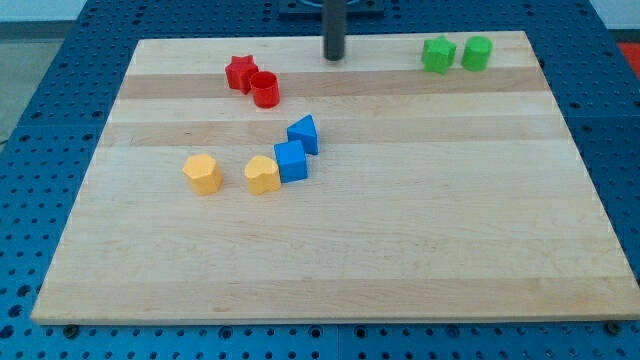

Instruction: Slide red star to green star

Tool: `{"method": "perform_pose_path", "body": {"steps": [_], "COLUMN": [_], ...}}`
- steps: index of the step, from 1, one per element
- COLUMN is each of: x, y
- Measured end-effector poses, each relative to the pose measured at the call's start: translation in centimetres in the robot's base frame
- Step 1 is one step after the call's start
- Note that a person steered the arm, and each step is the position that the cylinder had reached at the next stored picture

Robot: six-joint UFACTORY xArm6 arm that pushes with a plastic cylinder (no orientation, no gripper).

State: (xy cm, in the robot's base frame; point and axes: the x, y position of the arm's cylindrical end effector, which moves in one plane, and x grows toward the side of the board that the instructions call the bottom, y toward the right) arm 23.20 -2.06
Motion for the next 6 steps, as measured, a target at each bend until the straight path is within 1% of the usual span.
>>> {"method": "perform_pose_path", "body": {"steps": [1,2,4,5,6], "x": [-0.2,-0.2,-0.2,4.6,4.6], "y": [-4.1,-10.1,-18.8,-21.0,-13.1]}}
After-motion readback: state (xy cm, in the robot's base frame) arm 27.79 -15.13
